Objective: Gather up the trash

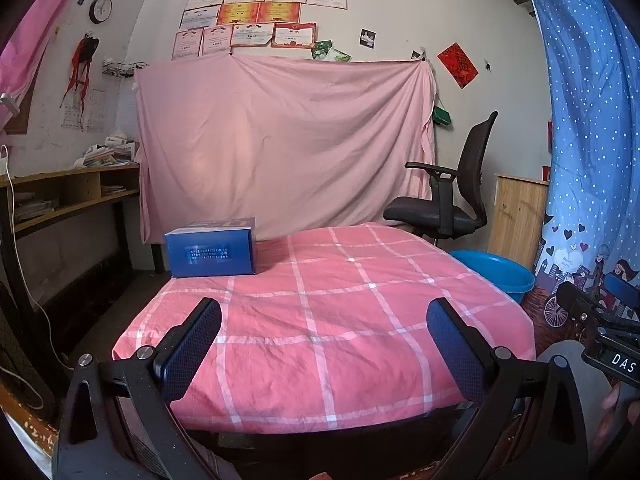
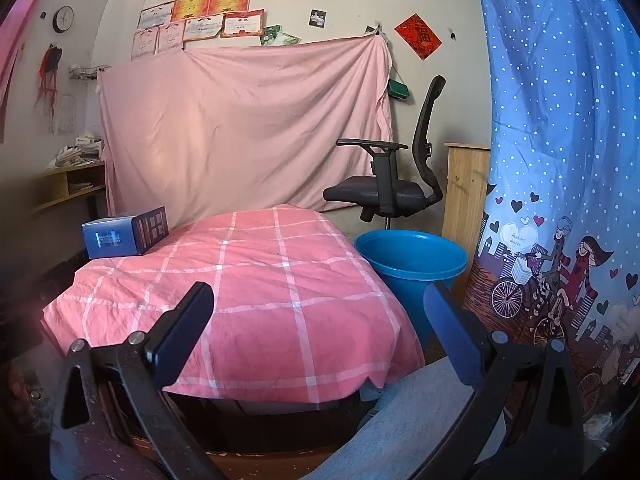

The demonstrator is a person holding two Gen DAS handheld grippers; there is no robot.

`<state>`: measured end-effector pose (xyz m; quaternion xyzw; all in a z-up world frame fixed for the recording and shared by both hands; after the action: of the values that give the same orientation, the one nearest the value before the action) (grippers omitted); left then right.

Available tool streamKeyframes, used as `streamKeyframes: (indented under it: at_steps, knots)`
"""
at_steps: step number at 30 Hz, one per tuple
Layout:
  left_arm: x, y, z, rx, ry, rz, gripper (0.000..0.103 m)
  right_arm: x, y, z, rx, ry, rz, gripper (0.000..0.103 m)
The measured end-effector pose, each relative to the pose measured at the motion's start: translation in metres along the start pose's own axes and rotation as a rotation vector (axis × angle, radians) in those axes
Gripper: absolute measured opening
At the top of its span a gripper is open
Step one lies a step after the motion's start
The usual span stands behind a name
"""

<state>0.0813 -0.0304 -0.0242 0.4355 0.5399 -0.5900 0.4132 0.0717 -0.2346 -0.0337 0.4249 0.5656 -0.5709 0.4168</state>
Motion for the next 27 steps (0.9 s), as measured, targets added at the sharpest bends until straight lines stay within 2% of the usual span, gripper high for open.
streamKeyframes:
  at_steps: [27]
  knots:
    - [0.0008, 0.0007, 0.0007, -0.002, 0.005, 0.001, 0.101, -0.0002, 0.0, -0.0025, 0.0, 0.0, 0.005, 0.103]
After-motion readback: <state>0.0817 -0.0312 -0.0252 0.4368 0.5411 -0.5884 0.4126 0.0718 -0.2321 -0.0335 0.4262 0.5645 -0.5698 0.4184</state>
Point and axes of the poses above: each gripper's, at about its wrist camera, not at the fingertips, and y roughly the way its jaws point, z to its right, x to its underside, the point moved 6 cm from there along y, roughly the way its jaws point, and after that the axes turned 1 degree about -y, right-handed, at the moved point
